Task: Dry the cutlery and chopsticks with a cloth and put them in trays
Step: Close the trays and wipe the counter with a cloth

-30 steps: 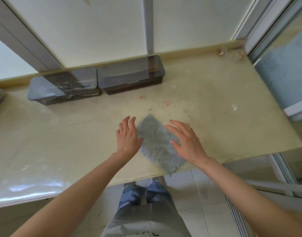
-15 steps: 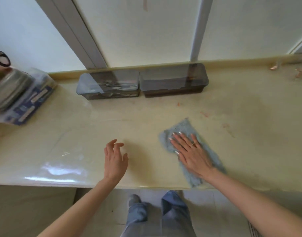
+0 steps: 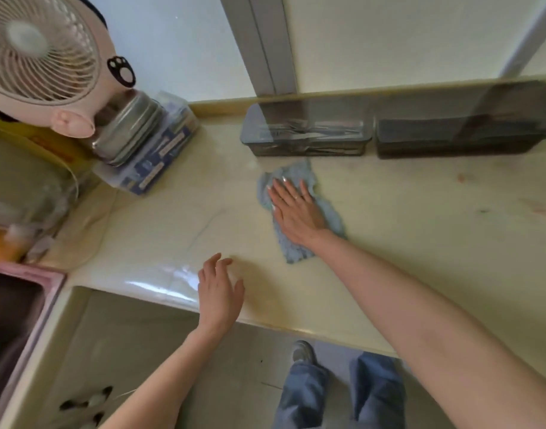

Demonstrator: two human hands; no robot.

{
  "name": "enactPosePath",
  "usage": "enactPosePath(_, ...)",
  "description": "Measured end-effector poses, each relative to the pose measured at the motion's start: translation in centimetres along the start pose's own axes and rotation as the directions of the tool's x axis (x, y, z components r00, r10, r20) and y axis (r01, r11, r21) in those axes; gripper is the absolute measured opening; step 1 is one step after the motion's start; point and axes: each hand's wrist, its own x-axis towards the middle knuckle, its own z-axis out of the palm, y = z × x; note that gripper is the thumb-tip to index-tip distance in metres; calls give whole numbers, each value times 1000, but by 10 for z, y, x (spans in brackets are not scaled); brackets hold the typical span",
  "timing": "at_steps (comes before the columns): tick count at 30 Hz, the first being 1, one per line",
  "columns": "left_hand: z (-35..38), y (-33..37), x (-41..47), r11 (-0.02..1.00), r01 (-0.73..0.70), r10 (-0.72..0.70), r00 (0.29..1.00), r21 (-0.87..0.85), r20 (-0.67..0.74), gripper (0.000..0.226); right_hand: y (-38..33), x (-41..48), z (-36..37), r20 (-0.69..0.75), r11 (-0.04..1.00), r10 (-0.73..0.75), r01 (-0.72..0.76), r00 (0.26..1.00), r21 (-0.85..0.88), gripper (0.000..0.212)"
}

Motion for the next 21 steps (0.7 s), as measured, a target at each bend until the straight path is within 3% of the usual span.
enactPosePath(4,-32,-52,24,995,50,-58,994,-85,-97,35,-64,55,11,35,991,-114,116,993,-62,54)
enactPosePath(7,-50,-83,42,981,90,-115,984,-172,-139,32,-106,67,22,37,971,-221,224,974,-86,53)
enactPosePath(11,-65,-112,58,962,188,-222,960,-196,-169,31,-199,24,56,103,853,-509,517,854,-73,53)
enactPosePath(13,-68,-122,61,950,247,-278,947,-192,-160,33,-225,2,62,101,827,-560,562,822,8,52)
enactPosePath(18,-69,-140,62,936,302,-330,932,-178,-149,35,-199,-22,71,10,756,-654,653,757,42,49)
enactPosePath(21,-70,-147,62,936,340,-351,925,-95,-148,43,-152,-29,64,-36,789,-614,615,788,11,50)
